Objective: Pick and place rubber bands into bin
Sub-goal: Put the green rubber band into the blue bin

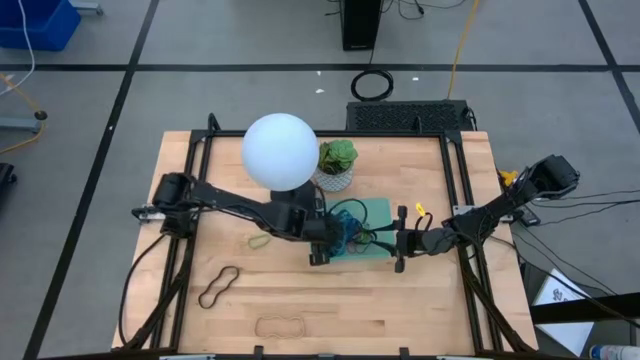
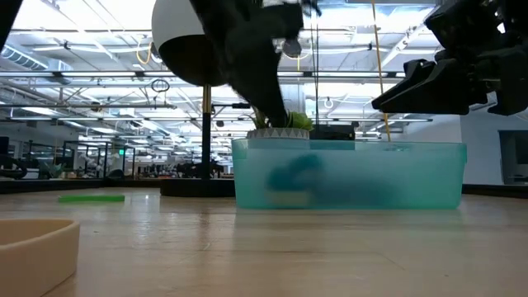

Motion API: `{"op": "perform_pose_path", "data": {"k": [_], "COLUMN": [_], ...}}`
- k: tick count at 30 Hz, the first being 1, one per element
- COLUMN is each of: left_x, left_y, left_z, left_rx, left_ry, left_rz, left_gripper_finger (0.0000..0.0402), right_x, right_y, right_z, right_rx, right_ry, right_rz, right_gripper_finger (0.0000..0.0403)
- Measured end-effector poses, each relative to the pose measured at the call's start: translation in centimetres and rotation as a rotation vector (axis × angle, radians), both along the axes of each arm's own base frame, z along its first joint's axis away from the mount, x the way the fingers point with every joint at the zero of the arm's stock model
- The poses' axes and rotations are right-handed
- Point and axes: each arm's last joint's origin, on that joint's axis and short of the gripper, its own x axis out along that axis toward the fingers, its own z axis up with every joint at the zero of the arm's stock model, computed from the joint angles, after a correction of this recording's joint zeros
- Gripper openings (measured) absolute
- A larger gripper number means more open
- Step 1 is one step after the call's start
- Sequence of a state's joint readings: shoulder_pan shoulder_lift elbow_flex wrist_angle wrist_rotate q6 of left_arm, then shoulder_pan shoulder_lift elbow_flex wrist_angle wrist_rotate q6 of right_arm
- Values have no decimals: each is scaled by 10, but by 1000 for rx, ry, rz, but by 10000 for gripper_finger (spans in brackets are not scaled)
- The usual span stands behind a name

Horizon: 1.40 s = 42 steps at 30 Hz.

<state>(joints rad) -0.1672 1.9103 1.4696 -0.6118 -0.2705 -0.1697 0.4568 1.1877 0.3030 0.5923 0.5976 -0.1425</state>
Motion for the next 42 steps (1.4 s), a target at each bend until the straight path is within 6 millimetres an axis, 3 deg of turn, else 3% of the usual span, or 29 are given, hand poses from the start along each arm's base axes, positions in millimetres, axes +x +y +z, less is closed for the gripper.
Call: {"op": "perform_pose_path", "data": {"k": [13,20,28,38,42], "left_x": [-58,-96,-117,-145,-153], "left_y": [-31,-48,-64,-78,-82], "left_z": [113,148,147,133,112], "left_rx": [-16,56,81,201,225], "left_ry": [-348,-472,-437,-414,-415], "left_rz": [-68,-9,57,254,303], "left_gripper_finger": [212,212,212,212,212], "right_x": [0,1,-2,-30,-43], "right_y": [0,0,-5,-27,-31], "right_z": [1,2,18,40,36], "right_rx": [3,108,287,334,349], "right_ry": [-6,-32,-55,-81,-129], "right_rz": [0,-24,200,119,133], "right_gripper_finger": [141,141,141,141,141]}}
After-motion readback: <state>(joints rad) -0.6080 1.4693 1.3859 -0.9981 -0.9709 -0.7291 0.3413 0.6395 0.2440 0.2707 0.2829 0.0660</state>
